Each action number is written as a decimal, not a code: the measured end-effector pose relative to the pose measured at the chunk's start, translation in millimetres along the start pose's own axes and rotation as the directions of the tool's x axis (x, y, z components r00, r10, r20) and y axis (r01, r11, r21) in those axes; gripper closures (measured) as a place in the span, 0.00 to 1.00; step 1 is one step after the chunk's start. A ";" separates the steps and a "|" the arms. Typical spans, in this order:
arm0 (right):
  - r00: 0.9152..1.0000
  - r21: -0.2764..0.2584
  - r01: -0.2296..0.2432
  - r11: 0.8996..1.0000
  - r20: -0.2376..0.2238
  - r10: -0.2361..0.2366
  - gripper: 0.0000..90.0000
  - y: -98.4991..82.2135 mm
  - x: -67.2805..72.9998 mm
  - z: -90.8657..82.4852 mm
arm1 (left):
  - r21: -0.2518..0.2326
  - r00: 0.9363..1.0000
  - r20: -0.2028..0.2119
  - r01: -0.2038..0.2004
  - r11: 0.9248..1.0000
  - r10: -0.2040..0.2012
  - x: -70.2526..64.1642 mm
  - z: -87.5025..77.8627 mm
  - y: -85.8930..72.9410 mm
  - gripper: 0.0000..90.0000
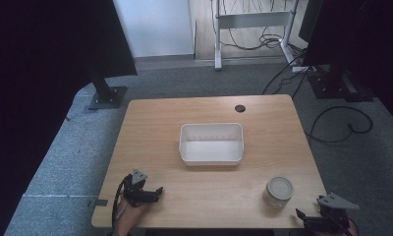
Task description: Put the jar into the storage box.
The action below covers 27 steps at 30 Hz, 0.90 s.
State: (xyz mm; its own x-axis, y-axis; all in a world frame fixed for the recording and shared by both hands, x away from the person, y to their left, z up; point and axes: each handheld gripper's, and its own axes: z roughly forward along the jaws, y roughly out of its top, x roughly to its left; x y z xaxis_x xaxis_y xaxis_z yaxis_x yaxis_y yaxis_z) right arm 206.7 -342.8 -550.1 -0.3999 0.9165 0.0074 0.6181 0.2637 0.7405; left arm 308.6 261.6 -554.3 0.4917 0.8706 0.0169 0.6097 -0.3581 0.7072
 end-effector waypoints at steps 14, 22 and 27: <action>0.999 -0.012 0.023 1.000 -0.035 -0.023 0.01 10.9 11.2 -2.1 | 0.000 1.000 0.000 0.000 1.000 0.000 0.0 0.0 0.0 0.01; 0.997 -0.016 0.046 0.999 -0.053 -0.047 0.01 16.8 18.7 -0.6 | 0.000 1.000 0.000 0.000 1.000 0.000 0.0 0.0 0.0 0.01; 0.995 -0.020 0.066 0.998 -0.069 -0.067 0.01 20.1 23.3 0.6 | 0.000 1.000 0.000 0.000 1.000 0.000 0.0 0.0 0.0 0.01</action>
State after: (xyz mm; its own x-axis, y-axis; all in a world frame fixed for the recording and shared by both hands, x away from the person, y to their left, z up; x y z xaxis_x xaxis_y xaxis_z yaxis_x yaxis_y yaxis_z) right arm 210.2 -315.9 -535.4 -0.4861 0.8739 0.0041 0.5771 0.3175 0.7524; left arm 308.7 261.7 -554.3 0.4919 0.8705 0.0171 0.6097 -0.3585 0.7070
